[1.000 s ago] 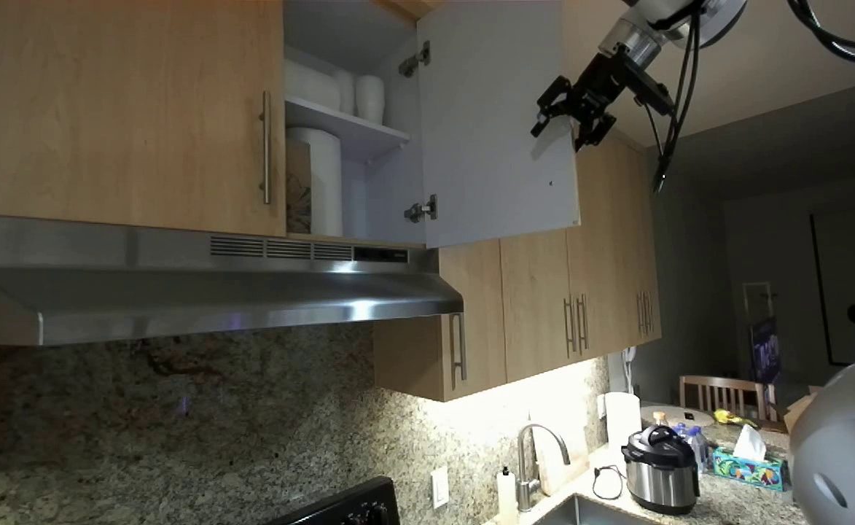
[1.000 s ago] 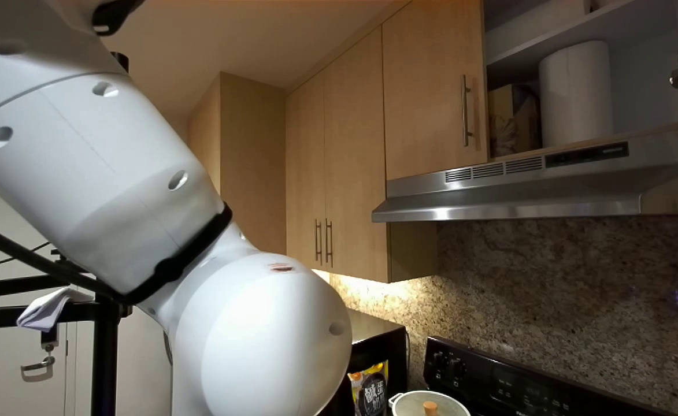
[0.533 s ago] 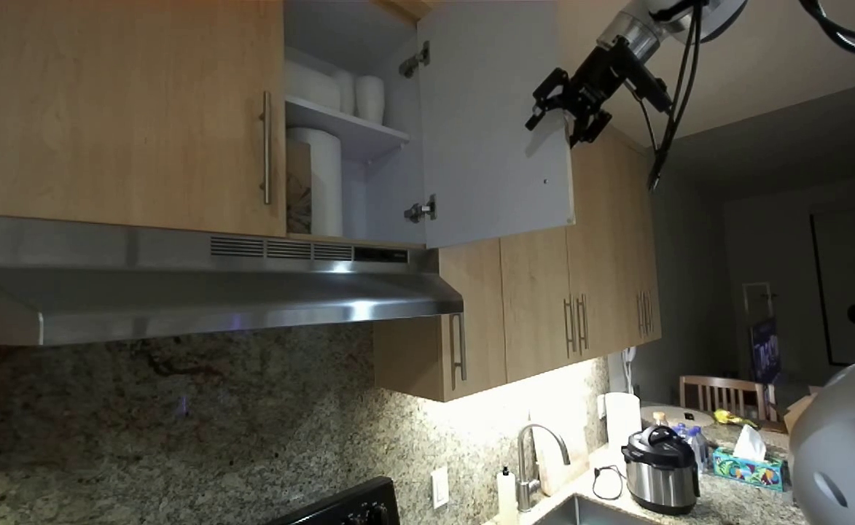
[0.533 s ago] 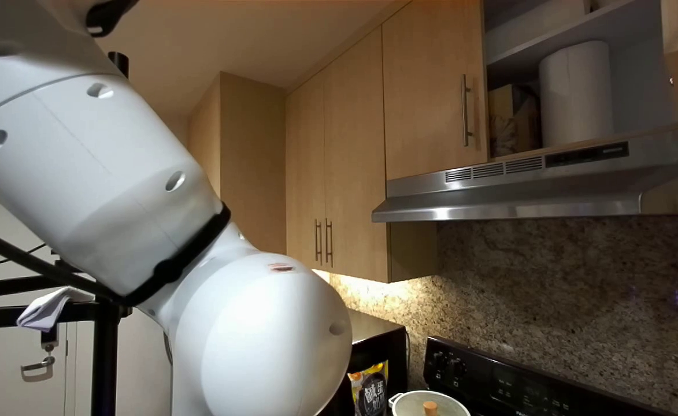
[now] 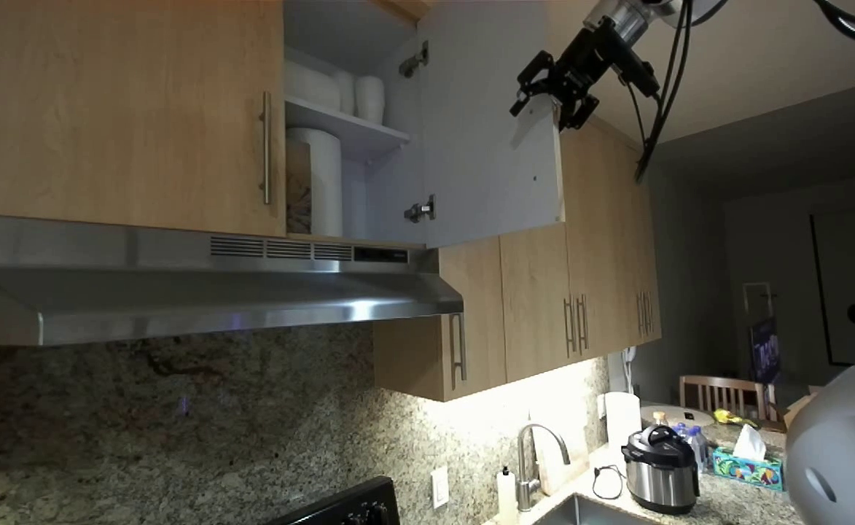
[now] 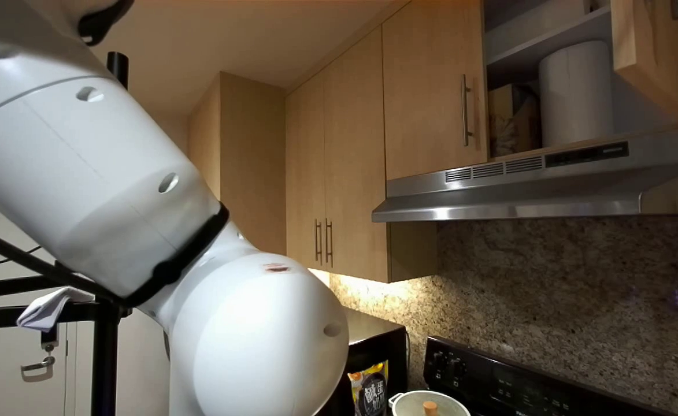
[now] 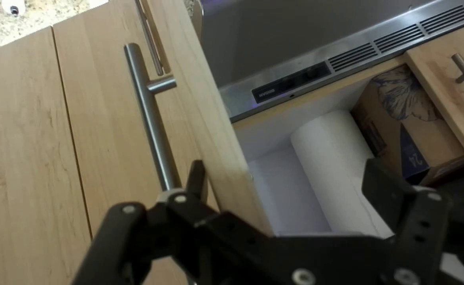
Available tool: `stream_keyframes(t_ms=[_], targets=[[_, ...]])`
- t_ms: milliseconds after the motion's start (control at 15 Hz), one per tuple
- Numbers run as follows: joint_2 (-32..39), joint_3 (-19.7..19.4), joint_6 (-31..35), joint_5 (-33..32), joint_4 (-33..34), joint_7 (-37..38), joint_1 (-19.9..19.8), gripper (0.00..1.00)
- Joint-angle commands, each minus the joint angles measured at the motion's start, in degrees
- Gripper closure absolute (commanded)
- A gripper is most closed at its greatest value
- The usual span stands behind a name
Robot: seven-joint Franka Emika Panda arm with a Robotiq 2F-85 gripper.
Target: Close the overhead cabinet door
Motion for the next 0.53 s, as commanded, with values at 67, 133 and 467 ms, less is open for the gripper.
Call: stream_keyframes(t_ms=[67,133,467], targets=[[-1.67,6.29,8.91,-2.21,-5.89,6.58,-4.93,0.00],[-2.09,7.22,10.17,-2.71,-6.84,7.78,-5.75,0.00],[-4.21,11.03,13.97,-3.82,-10.18,14.84,-8.05,0.00]])
